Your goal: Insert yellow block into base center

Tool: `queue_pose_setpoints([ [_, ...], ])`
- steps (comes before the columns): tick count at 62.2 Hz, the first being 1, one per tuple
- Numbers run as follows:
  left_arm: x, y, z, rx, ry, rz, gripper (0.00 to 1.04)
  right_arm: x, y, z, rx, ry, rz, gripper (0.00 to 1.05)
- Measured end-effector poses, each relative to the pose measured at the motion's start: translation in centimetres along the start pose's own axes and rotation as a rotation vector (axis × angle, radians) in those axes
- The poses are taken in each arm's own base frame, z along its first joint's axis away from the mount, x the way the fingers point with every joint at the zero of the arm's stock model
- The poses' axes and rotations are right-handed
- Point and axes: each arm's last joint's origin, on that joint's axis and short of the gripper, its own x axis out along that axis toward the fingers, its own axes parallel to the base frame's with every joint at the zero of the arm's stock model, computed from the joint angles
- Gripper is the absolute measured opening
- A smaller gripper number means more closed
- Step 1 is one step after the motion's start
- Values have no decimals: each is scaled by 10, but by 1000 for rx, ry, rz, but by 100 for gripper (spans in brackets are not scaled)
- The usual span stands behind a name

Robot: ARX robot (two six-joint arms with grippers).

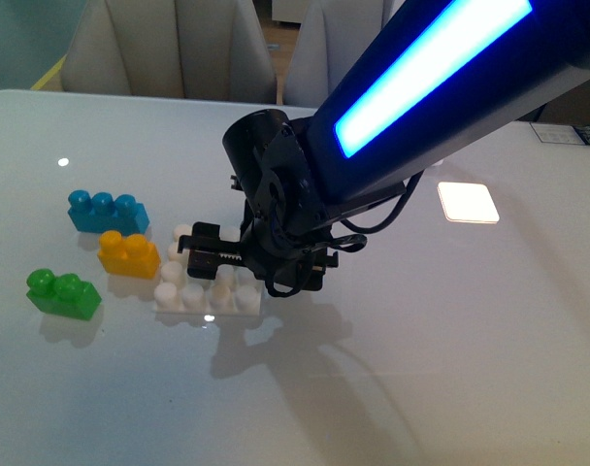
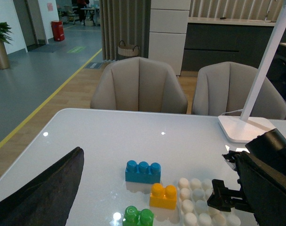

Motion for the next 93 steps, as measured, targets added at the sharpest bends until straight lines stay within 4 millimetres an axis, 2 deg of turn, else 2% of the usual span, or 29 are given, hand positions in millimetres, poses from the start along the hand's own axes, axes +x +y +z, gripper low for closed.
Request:
queue_pose_setpoints([
  [25,0,0,0,0,0,0,97,-26,-8,3,9,-71,4,90],
  [38,0,0,0,0,0,0,97,-54,-12,17,23,-150,27,90],
  [55,0,0,0,0,0,0,97,-79,-32,28,68,-226,24,90],
  [61,0,0,0,0,0,0,97,-95,-42,31,92,-273,31,90],
  [65,0,0,0,0,0,0,97,-111,-49,33,108,-327,41,92],
  [69,0,0,0,0,0,0,97,-138,-60,35,127,-411,49,97],
  [74,0,0,0,0,0,0,97,-165,-72,33,144,-494,44,96],
  [81,0,0,0,0,0,0,97,-210,-89,19,171,-608,38,96],
  [84,0,0,0,0,0,0,97,-237,-96,4,180,-670,34,96],
  [88,0,0,0,0,0,-2,97,-272,-108,-18,102,-973,-162,82],
  [91,0,0,0,0,0,0,97,-289,-117,-33,49,-1054,-222,75],
  [93,0,0,0,0,0,0,97,-308,-130,-53,3,-1084,-279,66],
])
